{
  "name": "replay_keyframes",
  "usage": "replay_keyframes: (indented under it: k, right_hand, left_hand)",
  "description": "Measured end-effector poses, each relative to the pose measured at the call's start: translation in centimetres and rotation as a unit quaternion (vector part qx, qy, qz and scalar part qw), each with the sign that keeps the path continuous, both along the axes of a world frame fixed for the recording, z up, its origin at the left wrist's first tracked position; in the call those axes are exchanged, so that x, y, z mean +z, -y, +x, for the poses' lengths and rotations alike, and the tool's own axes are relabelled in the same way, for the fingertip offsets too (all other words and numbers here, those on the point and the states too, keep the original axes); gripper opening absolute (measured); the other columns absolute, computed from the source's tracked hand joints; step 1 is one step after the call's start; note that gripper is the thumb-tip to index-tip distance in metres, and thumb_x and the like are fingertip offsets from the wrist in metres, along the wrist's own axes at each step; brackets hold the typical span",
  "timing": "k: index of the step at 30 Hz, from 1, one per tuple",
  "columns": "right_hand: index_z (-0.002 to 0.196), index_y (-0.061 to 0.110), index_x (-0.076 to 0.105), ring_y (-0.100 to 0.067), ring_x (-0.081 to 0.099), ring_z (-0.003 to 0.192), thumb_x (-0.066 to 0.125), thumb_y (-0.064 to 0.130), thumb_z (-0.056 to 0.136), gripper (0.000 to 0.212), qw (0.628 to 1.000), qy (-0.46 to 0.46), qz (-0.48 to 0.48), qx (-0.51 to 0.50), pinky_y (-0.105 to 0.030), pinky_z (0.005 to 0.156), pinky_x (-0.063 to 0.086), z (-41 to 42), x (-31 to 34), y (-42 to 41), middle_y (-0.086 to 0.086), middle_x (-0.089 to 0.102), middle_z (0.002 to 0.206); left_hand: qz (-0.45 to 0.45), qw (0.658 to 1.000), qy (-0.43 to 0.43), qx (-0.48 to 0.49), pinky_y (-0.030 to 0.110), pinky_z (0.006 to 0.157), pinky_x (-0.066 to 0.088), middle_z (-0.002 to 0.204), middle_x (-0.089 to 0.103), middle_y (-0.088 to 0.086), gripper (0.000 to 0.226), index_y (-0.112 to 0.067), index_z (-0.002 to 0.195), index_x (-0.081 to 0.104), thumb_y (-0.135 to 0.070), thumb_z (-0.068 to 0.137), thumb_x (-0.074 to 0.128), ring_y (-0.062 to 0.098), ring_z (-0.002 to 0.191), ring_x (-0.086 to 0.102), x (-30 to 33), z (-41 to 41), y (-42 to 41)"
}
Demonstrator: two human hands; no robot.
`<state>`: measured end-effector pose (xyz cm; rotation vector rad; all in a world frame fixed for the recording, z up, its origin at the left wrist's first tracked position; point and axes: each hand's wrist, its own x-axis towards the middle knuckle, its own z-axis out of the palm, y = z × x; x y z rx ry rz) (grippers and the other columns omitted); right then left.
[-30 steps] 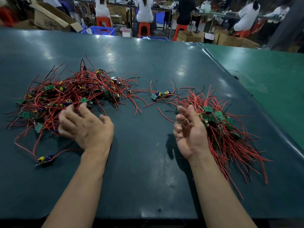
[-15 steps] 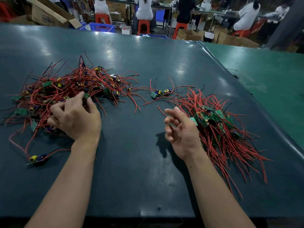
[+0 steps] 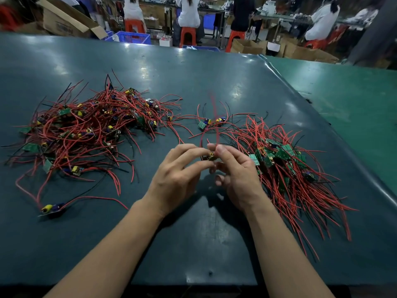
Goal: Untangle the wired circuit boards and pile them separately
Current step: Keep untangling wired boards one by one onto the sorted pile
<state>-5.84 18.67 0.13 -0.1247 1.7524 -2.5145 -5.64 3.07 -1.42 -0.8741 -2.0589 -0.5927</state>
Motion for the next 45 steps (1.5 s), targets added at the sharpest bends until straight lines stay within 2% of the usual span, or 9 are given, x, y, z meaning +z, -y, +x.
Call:
replay_keyframes:
  k: [5,9,15,20,23,29,34,39,45]
  right_hand:
    - [0.084,0.014,0.073,-0.012,0.063,0.055,0.067,0.012,0.088,0.008,0.998,0.005,-0.004,-0.059,-0.018,0.040,0.044,-0.1,-0.2,0.3,-0.004,0.071,0.074]
    - [0.084,0.012,0.074,-0.012,0.068,0.060,0.068,0.005,0.087,0.010,0.993,-0.007,0.005,-0.116,-0.019,0.045,0.048,-0.2,0.0,0.3,-0.002,0.073,0.072]
    - [0.086,0.013,0.077,-0.015,0.069,0.067,0.064,-0.001,0.088,0.019,0.998,-0.004,-0.024,-0.052,-0.024,0.060,0.057,0.0,-0.4,1.2,-0.007,0.074,0.079]
    - [0.076,0.017,0.078,-0.009,0.069,0.077,0.049,-0.019,0.088,0.048,0.994,-0.063,0.087,0.002,-0.020,0.060,0.054,0.2,-0.4,0.5,0.000,0.076,0.084]
    - [0.092,0.014,0.075,-0.010,0.063,0.062,0.059,-0.004,0.091,0.024,0.999,-0.016,0.042,-0.026,-0.020,0.050,0.050,0.0,-0.2,0.5,0.001,0.074,0.081]
    - [0.096,0.018,0.078,-0.016,0.046,0.056,0.074,0.026,0.073,0.025,0.997,-0.011,0.071,0.028,-0.018,0.044,0.041,0.3,-0.5,0.6,-0.006,0.067,0.074]
    - [0.096,0.005,0.077,-0.005,0.053,0.056,0.071,0.012,0.084,0.015,0.992,-0.069,0.105,0.004,-0.016,0.054,0.041,0.3,-0.6,0.5,0.009,0.063,0.062]
    - [0.089,-0.001,0.075,0.000,0.061,0.059,0.071,-0.001,0.084,0.007,0.984,-0.102,0.121,-0.084,-0.012,0.060,0.047,0.0,-0.8,0.9,0.003,0.071,0.066]
    - [0.068,0.009,0.074,-0.005,0.021,0.032,0.066,0.016,0.090,0.024,0.996,0.047,-0.010,-0.075,-0.014,0.038,0.017,-0.4,-0.6,0.6,0.006,0.034,0.039]
  left_hand:
    - [0.058,0.998,0.019,-0.017,0.041,0.093,0.047,0.118,0.062,0.016,0.016,-0.002,0.092,0.074,-0.006,0.078,0.066,0.033,0.111,0.057,0.0,0.6,-0.3]
    - [0.218,0.964,0.154,0.015,0.016,0.070,0.043,0.091,0.062,0.003,0.030,-0.008,0.101,0.065,-0.025,0.079,0.078,0.014,0.072,0.058,-0.3,0.7,-0.8]
    - [0.296,0.911,0.281,-0.063,0.030,0.069,0.056,0.090,0.073,-0.004,0.022,-0.018,0.104,0.072,-0.014,0.082,0.076,0.013,0.076,0.069,-0.5,-0.1,-0.2]
    - [0.567,0.701,0.410,-0.137,0.019,0.063,0.051,0.077,0.071,-0.003,0.022,-0.012,0.096,0.069,-0.021,0.076,0.071,0.010,0.063,0.060,0.2,-0.6,0.3]
    - [0.591,0.619,0.485,-0.182,0.020,0.061,0.047,0.076,0.067,0.001,0.019,-0.009,0.092,0.072,-0.018,0.076,0.067,0.010,0.059,0.055,0.5,-0.6,0.3]
    - [0.515,0.581,0.586,-0.234,0.020,0.055,0.045,0.068,0.056,0.005,0.022,-0.006,0.084,0.066,-0.026,0.086,0.057,0.012,0.057,0.050,0.6,0.1,-0.2]
    - [0.467,0.609,0.600,-0.226,0.022,0.058,0.040,0.076,0.044,0.011,0.028,0.003,0.095,0.061,-0.024,0.088,0.059,0.014,0.063,0.044,0.4,0.3,0.0]
    - [0.444,0.601,0.621,-0.236,0.020,0.063,0.052,0.078,0.063,0.006,0.020,-0.013,0.089,0.075,-0.027,0.084,0.061,0.012,0.065,0.059,0.2,0.2,0.0]
    - [0.434,0.588,0.633,-0.254,0.024,0.064,0.052,0.078,0.067,0.007,0.025,-0.003,0.098,0.077,-0.014,0.082,0.061,0.012,0.068,0.061,-0.1,-0.1,0.3]
